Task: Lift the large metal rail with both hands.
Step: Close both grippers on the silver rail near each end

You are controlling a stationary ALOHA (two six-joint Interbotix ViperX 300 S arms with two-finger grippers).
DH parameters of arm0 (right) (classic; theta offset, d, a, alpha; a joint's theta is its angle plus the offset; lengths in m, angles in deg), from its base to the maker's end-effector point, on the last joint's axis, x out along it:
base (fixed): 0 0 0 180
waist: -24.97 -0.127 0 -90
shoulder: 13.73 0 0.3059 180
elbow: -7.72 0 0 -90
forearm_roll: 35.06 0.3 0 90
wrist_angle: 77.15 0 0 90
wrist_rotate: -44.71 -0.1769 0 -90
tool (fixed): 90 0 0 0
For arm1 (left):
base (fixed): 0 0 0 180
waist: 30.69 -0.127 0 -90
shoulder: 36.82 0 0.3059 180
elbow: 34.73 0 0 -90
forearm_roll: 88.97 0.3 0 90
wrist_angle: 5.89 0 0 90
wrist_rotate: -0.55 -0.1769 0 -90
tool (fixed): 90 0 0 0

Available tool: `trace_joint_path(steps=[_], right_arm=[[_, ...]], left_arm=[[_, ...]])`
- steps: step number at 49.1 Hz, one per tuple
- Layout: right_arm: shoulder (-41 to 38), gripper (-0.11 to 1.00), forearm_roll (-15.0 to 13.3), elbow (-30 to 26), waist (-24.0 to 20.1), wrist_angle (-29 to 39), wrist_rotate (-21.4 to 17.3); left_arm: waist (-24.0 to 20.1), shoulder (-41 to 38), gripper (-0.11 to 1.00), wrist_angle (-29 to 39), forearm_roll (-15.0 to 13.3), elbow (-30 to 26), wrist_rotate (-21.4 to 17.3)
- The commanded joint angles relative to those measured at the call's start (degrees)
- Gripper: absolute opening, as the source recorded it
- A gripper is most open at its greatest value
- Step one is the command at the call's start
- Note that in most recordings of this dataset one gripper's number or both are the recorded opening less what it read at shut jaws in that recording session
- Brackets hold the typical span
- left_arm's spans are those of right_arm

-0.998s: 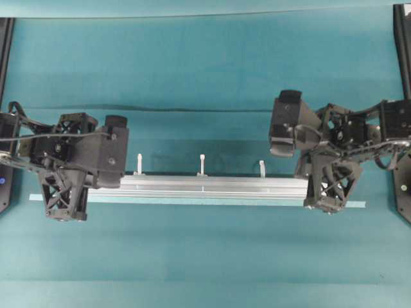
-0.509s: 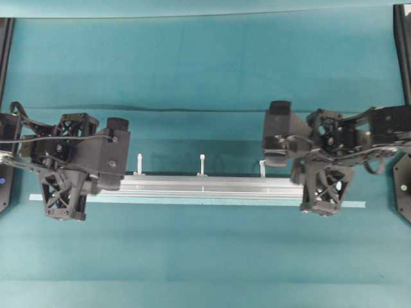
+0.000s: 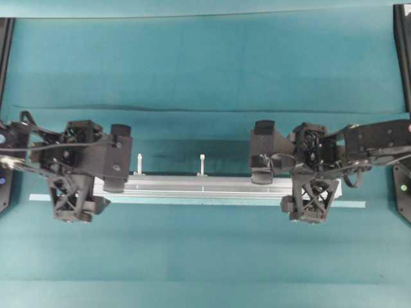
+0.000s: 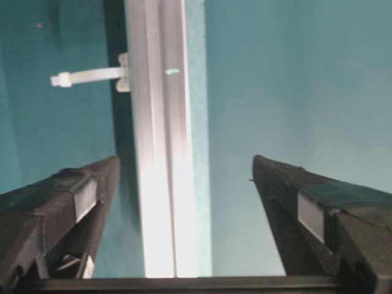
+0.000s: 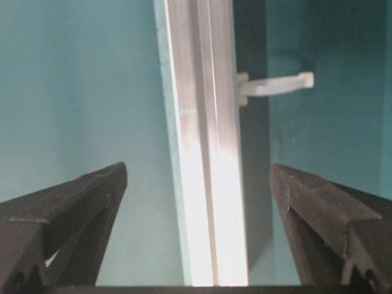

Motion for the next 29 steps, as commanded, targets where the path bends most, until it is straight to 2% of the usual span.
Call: trace_joint_path(steps=[1, 12, 29], right_arm=[[-0.97, 0.96, -0.09, 0.53, -0.18, -1.58, 0.44], [-1.67, 0.96, -0.35, 2.55, -0.18, -3.43, 0.88], [-4.22, 0.96, -0.44, 3.69, -0.18, -6.5, 2.2]], left_arm=[[-0.62, -1.32, 0.96, -1.41, 0.26, -0.18, 0.09], [-1.67, -5.98, 0.96, -7.73, 0.26, 0.62, 0.09], [-2.55, -9.14, 0.96, -11.43, 0.18, 1.76, 0.0]])
